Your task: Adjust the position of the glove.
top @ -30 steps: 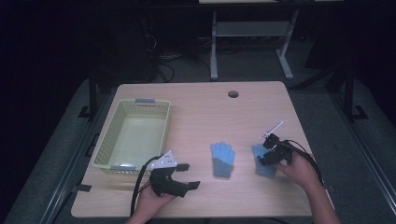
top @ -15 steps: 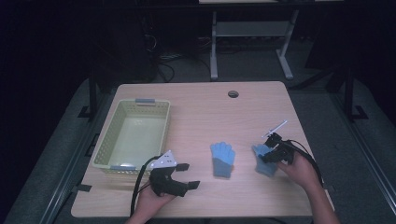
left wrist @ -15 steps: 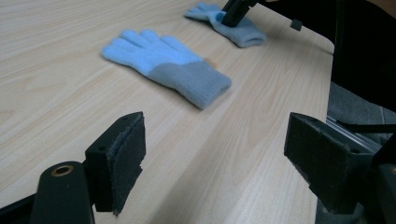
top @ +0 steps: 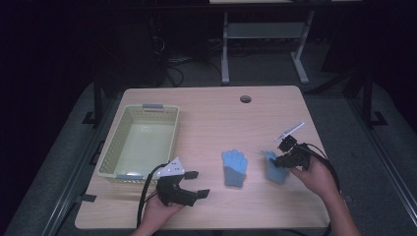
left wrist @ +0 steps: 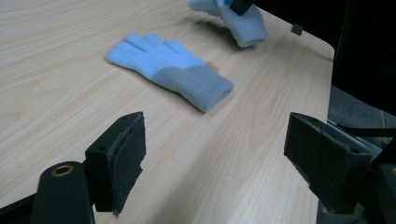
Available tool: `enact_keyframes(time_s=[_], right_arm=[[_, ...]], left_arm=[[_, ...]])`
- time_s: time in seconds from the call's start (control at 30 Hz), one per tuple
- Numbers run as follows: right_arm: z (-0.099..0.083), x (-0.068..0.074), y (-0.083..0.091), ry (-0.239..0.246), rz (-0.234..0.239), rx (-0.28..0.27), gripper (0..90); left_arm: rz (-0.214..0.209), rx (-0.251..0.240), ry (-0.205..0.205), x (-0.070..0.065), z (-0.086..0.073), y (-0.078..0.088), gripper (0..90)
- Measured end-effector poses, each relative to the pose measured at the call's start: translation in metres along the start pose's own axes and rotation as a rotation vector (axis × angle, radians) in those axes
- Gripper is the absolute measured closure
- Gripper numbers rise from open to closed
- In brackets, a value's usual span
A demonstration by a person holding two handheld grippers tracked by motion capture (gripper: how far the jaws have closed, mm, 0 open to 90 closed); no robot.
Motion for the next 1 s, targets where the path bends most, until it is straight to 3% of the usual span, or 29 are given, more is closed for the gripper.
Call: enact_keyframes(time_s=[0.37, 1.0], right_arm=[[0.020, 0.019, 0.007, 0.041, 0.039, -0.038, 82.6], [0.055, 0.063, -0.002, 0.120, 0.122, -0.074, 82.5]], left_arm=[[-0.003, 0.007, -0.010, -0.001, 0.000, 0.001, 20.5], [-0.005, 0.012, -0.014, -0.002, -0.001, 0.000, 20.5]])
Point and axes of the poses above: each handheld gripper's, and its own axes: y roughly backward along the jaws, z roughly out of its top, x roughly to its left, the point moved 8 cm from there along -y, roughly forward along the jaws, and after that the axes turned 12 degrees about -x, right-handed, at the moved point
